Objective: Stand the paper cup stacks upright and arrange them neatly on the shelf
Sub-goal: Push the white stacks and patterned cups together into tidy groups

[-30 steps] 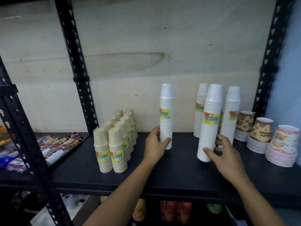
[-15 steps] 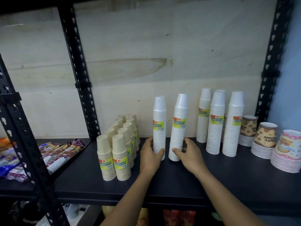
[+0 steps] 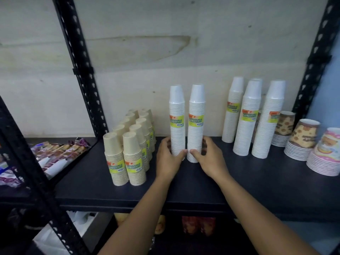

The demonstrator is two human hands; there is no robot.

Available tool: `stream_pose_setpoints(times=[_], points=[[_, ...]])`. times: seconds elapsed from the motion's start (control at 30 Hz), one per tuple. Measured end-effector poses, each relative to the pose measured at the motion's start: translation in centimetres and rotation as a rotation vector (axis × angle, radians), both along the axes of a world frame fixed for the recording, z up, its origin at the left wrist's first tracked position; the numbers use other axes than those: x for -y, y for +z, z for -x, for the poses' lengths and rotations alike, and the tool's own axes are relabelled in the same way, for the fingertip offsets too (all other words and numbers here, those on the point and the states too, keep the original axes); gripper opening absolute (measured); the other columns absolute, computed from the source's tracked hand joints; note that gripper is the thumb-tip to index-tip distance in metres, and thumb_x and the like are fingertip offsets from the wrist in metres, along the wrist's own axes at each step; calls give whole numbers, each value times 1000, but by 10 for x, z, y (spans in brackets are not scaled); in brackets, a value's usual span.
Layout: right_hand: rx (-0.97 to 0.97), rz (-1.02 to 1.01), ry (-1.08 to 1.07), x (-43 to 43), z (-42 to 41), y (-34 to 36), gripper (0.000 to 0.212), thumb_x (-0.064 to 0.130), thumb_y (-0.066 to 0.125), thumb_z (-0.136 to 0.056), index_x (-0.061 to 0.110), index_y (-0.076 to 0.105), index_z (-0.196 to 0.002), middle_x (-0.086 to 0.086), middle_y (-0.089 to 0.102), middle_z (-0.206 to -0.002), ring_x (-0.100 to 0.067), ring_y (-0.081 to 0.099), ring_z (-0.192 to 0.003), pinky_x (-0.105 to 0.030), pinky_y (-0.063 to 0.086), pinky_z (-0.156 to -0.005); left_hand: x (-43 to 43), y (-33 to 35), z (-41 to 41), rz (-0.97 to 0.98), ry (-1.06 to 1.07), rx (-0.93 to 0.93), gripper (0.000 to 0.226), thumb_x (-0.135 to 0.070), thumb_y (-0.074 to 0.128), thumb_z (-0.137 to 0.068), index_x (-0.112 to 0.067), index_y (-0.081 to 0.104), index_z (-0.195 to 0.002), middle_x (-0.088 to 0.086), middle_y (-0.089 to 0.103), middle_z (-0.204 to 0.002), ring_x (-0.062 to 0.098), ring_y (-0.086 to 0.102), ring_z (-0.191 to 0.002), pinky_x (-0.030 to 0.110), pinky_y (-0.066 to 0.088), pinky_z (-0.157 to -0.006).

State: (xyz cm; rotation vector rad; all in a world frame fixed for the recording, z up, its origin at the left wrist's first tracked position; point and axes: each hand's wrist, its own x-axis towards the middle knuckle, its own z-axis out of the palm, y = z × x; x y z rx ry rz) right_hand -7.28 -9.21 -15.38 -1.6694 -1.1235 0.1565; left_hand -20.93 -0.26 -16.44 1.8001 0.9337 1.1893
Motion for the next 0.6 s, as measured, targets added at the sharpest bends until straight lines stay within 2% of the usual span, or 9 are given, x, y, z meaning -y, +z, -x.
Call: stream_pose_setpoints(times=[0.13, 0.23, 0.33, 0.4, 0.6], points=[[2, -19, -22, 2, 0, -3, 60, 30, 78, -87, 21, 52, -140, 5, 65, -131, -10, 64, -112, -28, 51, -95, 1, 1, 3, 29, -79, -20, 69, -14, 73, -82, -27, 49, -146, -12, 64, -130, 5, 61, -118, 26, 49, -97], [-10, -1, 2, 3, 0, -5, 70, 31, 81, -84, 24, 47, -144, 9, 62, -134, -9, 63, -115, -30, 52, -98, -1, -1, 3, 27, -96, -43, 65, -15, 73, -85, -29, 52, -144, -12, 66, -130, 3, 62, -117, 24, 49, -97], [-43, 46, 81, 5, -2, -9, 82, 25, 83, -82, 28, 37, -149, 14, 59, -133, -5, 63, -114, -28, 52, -98, -5, -5, 3, 27, -96, -25, 63, -16, 76, -85, -29, 54, -142, -11, 67, -130, 3, 62, -117, 25, 50, -99], [-44, 56, 62, 3, -6, -11, 78, 19, 80, -85, 27, 36, -150, 11, 60, -136, -6, 64, -114, -30, 52, -98, -6, -6, 2, 36, -107, -6, 63, -17, 78, -85, -29, 55, -141, -13, 67, -130, 1, 63, -116, 26, 52, -99], [-69, 89, 31, -4, -13, -15, 68, 19, 72, -88, 22, 39, -147, 5, 61, -140, -11, 64, -113, -33, 52, -98, -9, -7, 1, 36, -129, 6, 64, -18, 81, -86, -31, 53, -142, -14, 66, -133, 1, 65, -114, 26, 54, -96]])
